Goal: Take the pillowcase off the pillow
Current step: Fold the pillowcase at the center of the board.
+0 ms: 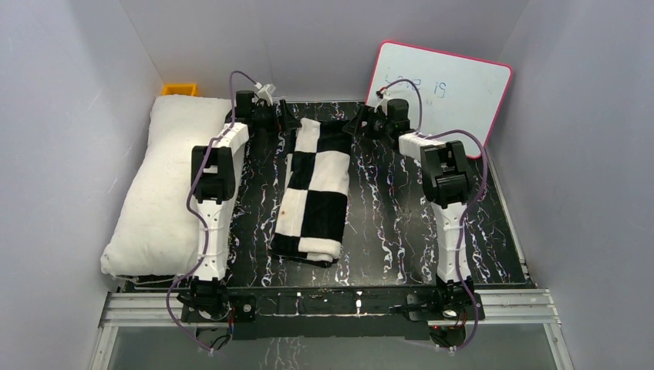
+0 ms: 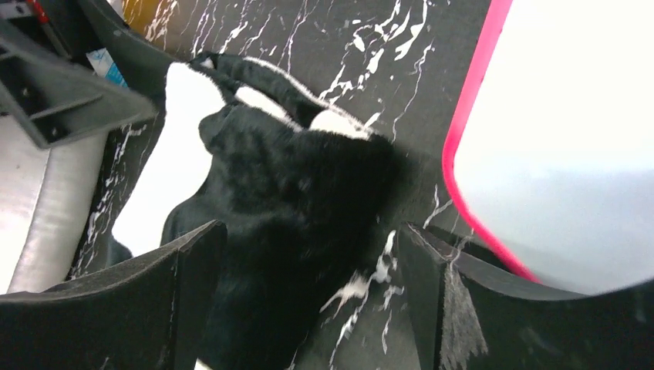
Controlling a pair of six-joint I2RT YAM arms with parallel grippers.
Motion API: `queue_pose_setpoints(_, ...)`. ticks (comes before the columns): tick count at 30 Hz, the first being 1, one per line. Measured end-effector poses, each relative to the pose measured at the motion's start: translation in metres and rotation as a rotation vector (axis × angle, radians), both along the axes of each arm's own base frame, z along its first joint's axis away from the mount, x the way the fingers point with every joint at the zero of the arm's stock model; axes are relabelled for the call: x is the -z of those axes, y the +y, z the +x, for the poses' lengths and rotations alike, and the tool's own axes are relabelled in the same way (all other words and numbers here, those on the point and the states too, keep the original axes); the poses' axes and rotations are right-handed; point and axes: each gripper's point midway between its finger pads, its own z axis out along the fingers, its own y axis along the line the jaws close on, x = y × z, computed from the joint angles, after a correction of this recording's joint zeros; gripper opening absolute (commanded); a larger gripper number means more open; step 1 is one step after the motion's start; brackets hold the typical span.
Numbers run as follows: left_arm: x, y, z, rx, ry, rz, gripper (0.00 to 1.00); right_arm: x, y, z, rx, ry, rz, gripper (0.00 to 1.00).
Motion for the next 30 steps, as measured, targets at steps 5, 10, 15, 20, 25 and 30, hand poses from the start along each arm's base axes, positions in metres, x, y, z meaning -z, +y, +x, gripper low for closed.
queue_pose_setpoints(5,-0.001,-0.025,-0.011,0.136,-0.005,-0.154,0.80,0.018,0.012,0.013,-0.015,0.008,0.021,0.83)
queue_pose_setpoints(10,0.001,-0.027,-0.010,0.151,-0.004,-0.170,0.66,0.018,0.024,0.019,-0.030,-0.001,0.028,0.68)
queue_pose_setpoints(15,0.007,-0.027,-0.006,0.130,0.000,-0.173,0.35,0.024,0.034,0.021,-0.045,0.002,0.033,0.52)
queue_pose_setpoints(20,0.016,-0.024,0.005,0.077,-0.005,-0.187,0.00,0.022,0.038,0.022,-0.061,0.004,0.048,0.07)
queue_pose_setpoints(25,0.002,-0.027,0.014,0.064,-0.044,-0.223,0.00,0.010,0.040,0.026,-0.077,-0.019,0.040,0.00)
queue_pose_setpoints(30,-0.025,-0.025,0.027,0.050,-0.127,-0.233,0.00,-0.036,0.044,0.045,-0.091,-0.095,0.033,0.00)
